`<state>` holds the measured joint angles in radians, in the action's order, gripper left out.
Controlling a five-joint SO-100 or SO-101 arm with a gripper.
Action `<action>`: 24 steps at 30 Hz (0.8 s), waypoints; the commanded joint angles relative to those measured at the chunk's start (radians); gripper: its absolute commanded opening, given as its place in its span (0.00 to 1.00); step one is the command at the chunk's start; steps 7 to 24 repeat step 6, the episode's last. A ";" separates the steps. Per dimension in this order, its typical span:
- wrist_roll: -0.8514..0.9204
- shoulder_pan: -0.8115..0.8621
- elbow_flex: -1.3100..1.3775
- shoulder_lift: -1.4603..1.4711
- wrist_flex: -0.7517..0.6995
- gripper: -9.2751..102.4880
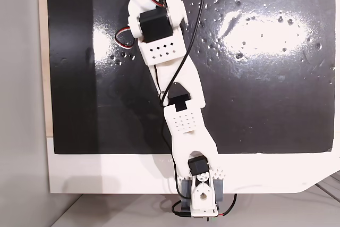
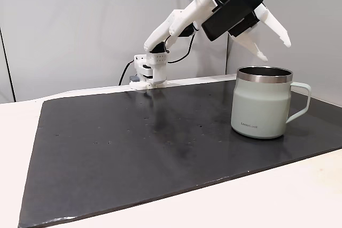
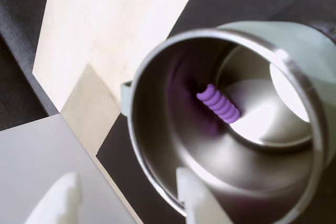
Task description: Grasp a pengrip and put it in the cup.
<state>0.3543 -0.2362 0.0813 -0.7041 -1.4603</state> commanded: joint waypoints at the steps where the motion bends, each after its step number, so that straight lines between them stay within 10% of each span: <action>1: -0.003 0.012 0.069 -0.015 -0.006 0.26; 24: 0.000 0.018 0.075 -0.015 -0.011 0.26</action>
